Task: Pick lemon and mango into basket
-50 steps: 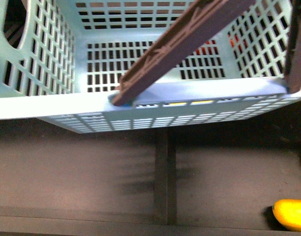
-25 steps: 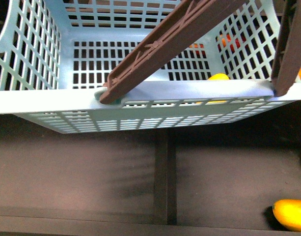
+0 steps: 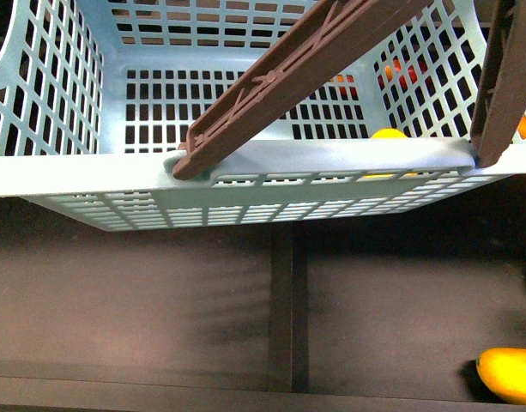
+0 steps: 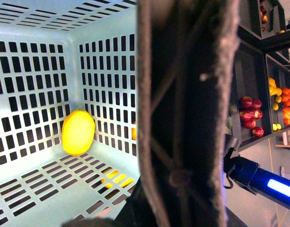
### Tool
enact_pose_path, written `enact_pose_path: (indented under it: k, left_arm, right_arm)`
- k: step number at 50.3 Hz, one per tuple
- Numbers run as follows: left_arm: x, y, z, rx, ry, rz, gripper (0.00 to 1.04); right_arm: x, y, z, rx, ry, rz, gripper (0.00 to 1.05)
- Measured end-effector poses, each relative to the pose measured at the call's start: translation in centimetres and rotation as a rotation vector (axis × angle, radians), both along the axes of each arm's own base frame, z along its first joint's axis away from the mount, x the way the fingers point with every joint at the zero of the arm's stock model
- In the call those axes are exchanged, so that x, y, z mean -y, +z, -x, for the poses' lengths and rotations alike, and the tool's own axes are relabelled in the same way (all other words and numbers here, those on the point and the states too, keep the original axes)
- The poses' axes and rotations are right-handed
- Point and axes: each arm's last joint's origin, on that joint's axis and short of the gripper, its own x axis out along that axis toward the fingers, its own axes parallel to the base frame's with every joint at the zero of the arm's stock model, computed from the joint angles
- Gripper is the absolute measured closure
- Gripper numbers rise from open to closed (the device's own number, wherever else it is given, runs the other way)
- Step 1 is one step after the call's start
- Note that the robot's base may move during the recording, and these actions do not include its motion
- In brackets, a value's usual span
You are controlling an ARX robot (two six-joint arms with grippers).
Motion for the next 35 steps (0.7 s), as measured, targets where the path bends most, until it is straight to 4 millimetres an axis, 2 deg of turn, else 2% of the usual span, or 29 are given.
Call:
enact_pose_path:
  k: [18, 35]
  left_arm:
    - [0.0, 0.0, 0.0, -0.003, -0.006, 0.004, 1.0]
    - [0.0, 0.0, 0.0, -0.002, -0.002, 0.002, 1.0]
  right_arm:
    - [-1.6, -2.5, -3.5, -0.012, 0.079, -0.009, 0.09]
    - [-2.6, -3.1, -5.3, -0.005, 0.095, -0.002, 0.09]
